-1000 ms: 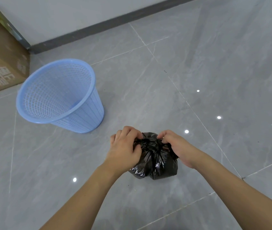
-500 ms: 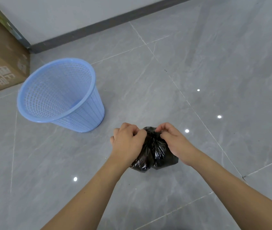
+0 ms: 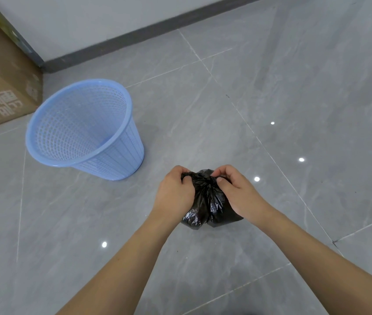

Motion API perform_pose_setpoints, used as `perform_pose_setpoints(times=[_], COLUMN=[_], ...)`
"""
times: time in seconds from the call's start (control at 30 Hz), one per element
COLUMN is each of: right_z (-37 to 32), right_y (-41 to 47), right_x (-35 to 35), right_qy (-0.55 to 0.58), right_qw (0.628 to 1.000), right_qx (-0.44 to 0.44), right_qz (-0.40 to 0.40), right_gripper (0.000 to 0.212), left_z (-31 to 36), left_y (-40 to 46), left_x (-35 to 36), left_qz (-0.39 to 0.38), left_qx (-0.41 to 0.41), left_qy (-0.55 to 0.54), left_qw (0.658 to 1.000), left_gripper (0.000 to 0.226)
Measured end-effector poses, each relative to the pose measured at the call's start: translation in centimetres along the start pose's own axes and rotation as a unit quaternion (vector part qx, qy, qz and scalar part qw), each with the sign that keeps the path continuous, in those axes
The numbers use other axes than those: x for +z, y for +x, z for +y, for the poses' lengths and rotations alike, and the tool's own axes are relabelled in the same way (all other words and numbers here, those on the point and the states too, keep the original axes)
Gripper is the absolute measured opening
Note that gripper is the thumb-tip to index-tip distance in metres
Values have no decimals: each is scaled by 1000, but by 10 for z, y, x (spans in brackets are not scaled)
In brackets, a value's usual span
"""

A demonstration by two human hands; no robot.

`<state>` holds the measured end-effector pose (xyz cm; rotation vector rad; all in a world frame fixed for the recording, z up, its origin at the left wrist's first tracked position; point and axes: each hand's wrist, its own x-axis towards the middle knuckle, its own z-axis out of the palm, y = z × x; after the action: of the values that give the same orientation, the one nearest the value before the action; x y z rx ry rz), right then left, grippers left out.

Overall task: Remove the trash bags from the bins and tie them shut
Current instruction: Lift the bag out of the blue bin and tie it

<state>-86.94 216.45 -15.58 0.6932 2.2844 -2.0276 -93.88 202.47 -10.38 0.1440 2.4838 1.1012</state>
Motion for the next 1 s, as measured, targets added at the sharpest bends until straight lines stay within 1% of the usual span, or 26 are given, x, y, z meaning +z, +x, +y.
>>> perform_pose_setpoints(times=[0.2,0.5,0.67,0.8,0.9,0.97,1.0], right_z=[2,2,2,5,5,9,11], right_y=[0,-1,0,-1,-2,0,1], right_x=[-4,-8,-19,-17,-13,-13,-14], right_qy=[-34,-58,-78,-103,-112,-123,-131], right_qw=[999,997,995,993,992,989,987], right_qx=[-4,-9,0,0,-9,-33,-42], right_qz=[29,40,67,63,62,75,85], right_gripper=[24,21,18,19,19,17,15], left_z=[-10,-21,-31,-39,-38,-41,-43], left_y=[2,2,3,5,3,3,3], left_x=[-4,-7,-13,-13,-13,-12,-12], left_qz=[8,12,29,34,41,27,17], left_qx=[-11,-21,-30,-42,-43,-49,-46], left_qy=[21,30,50,51,7,-58,-88], left_qw=[1000,999,998,997,998,997,995], left_gripper=[16,16,16,16,15,11,14])
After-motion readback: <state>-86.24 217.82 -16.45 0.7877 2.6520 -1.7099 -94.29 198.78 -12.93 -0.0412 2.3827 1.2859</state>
